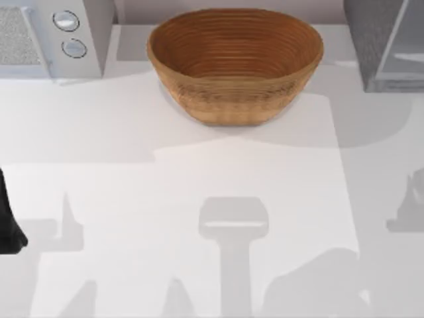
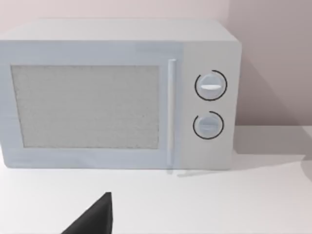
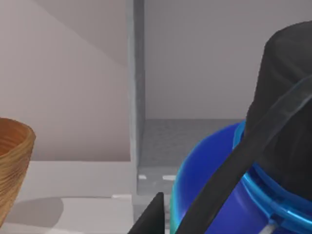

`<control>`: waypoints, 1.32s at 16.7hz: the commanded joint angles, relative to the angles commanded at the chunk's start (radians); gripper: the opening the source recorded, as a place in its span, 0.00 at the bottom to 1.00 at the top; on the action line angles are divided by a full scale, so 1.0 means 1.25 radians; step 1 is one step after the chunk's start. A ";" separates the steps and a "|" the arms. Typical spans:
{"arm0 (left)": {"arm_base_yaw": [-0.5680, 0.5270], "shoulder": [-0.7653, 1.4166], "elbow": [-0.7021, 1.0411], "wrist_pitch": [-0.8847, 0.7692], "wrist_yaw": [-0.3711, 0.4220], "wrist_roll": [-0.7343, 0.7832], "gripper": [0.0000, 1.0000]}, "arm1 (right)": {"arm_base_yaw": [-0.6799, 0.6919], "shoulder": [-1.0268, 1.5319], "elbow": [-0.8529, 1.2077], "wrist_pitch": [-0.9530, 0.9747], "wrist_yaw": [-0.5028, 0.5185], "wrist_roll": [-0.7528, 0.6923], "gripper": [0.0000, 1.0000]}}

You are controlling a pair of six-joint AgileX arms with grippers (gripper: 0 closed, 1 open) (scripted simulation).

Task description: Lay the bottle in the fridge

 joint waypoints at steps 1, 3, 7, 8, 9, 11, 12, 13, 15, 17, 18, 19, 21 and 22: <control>0.000 0.000 0.000 0.000 0.000 0.000 1.00 | -0.008 0.059 0.031 0.036 -0.009 0.001 0.01; 0.000 0.000 0.000 0.000 0.000 0.000 1.00 | -0.027 0.201 0.102 0.117 -0.028 0.004 0.01; 0.000 0.000 0.000 0.000 0.000 0.000 1.00 | -0.070 0.550 0.260 0.299 -0.070 0.008 0.01; 0.000 0.000 0.000 0.000 0.000 0.000 1.00 | -0.081 0.644 0.301 0.346 -0.080 0.009 0.01; 0.000 0.000 0.000 0.000 0.000 0.000 1.00 | -0.092 0.738 0.342 0.393 -0.091 0.009 0.01; 0.000 0.000 0.000 0.000 0.000 0.000 1.00 | -0.115 0.923 0.421 0.483 -0.111 0.010 0.01; 0.000 0.000 0.000 0.000 0.000 0.000 1.00 | -0.125 1.010 0.458 0.526 -0.120 0.010 0.01; 0.000 0.000 0.000 0.000 0.000 0.000 1.00 | -0.136 1.094 0.494 0.567 -0.129 0.010 0.01; 0.000 0.000 0.000 0.000 0.000 0.000 1.00 | -0.155 1.242 0.558 0.641 -0.144 0.010 0.01; 0.000 0.000 0.000 0.000 0.000 0.000 1.00 | -0.171 1.360 0.611 0.702 -0.157 0.009 0.01; 0.000 0.000 0.000 0.000 0.000 0.000 1.00 | -0.178 1.406 0.633 0.727 -0.162 0.009 0.01; 0.000 0.000 0.000 0.000 0.000 0.000 1.00 | -0.183 1.443 0.651 0.748 -0.167 0.008 0.01; 0.000 0.000 0.000 0.000 0.000 0.000 1.00 | -0.191 1.492 0.675 0.776 -0.172 0.008 0.01; 0.000 0.000 0.000 0.000 0.000 0.000 1.00 | -0.193 1.504 0.681 0.782 -0.173 0.008 0.01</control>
